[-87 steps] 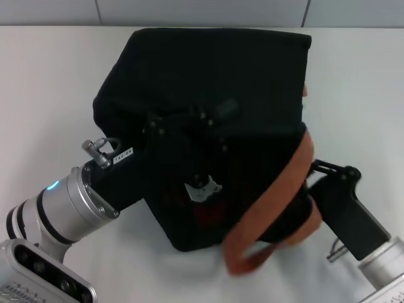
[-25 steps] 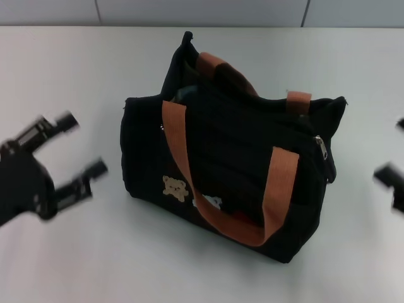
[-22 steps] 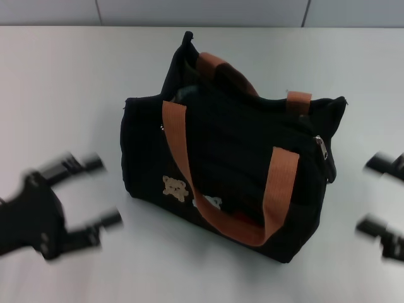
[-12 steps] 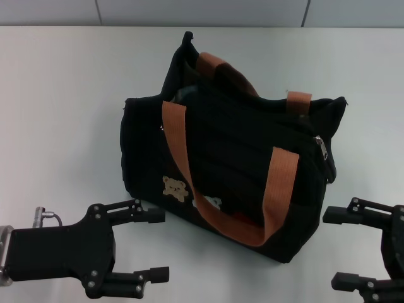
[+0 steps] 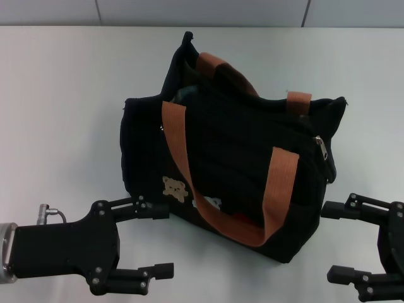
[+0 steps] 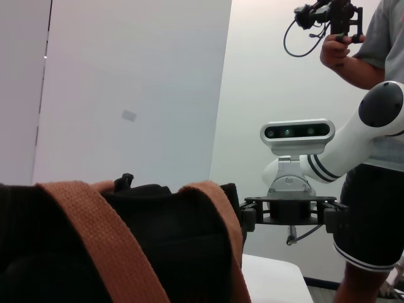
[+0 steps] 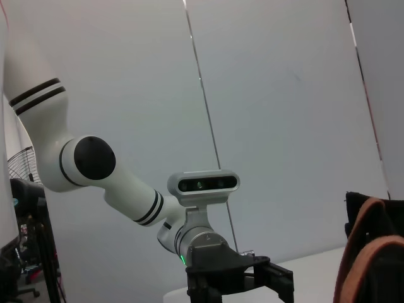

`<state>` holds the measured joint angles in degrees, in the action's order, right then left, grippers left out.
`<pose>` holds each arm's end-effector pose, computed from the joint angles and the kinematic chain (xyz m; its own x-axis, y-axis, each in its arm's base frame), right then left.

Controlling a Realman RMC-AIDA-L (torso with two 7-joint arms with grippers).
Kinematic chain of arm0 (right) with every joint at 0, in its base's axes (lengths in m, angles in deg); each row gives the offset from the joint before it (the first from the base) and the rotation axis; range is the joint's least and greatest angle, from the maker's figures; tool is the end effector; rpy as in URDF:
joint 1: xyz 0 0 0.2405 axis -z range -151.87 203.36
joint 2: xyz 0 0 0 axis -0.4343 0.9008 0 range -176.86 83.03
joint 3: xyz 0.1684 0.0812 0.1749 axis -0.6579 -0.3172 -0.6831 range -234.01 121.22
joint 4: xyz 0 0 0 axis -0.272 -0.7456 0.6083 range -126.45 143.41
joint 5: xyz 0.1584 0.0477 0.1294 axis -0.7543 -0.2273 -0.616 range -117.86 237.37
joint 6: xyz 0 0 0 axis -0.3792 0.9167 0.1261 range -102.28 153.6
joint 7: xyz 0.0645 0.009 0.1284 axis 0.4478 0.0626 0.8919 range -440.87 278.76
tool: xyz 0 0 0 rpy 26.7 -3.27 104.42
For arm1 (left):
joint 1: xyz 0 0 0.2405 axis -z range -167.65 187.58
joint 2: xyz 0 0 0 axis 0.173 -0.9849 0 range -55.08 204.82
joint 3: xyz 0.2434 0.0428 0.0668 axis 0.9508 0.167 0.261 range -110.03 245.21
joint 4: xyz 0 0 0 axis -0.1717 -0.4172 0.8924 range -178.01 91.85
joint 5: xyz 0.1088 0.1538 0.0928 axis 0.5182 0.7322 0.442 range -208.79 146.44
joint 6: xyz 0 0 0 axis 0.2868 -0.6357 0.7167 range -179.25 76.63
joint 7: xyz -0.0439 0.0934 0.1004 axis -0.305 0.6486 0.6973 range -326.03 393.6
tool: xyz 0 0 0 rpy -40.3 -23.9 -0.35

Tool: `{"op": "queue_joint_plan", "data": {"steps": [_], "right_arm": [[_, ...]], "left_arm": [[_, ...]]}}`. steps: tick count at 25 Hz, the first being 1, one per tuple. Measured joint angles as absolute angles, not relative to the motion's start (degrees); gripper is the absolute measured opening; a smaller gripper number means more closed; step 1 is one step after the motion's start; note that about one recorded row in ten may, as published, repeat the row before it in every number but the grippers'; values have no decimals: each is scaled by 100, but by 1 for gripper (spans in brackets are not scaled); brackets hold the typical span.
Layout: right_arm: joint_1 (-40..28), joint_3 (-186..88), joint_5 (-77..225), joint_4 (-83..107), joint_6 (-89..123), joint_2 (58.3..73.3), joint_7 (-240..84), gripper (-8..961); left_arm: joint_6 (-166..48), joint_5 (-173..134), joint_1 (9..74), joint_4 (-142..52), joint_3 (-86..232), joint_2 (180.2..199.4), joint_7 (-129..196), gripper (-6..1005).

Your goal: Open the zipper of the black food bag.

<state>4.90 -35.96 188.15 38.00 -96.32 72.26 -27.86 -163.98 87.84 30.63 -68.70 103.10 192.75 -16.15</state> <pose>0.2873 0.2053 0.0115 0.6733 -0.1673 -0.7201 -0.2081 -0.9776 0.0326 -0.2884 0.2153 -0.0108 0.7400 0.1377 0.6583 0.1712 -0.9851 0.0136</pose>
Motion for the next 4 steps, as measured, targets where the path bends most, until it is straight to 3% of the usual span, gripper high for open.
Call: {"op": "queue_joint_plan", "data": {"steps": [4], "right_arm": [[471,-3596,18793,3801,-9631,7234,-2788,837]], "left_arm": [[-16393,8774,3057,-6870,10303,19280,-1610,819]]}}
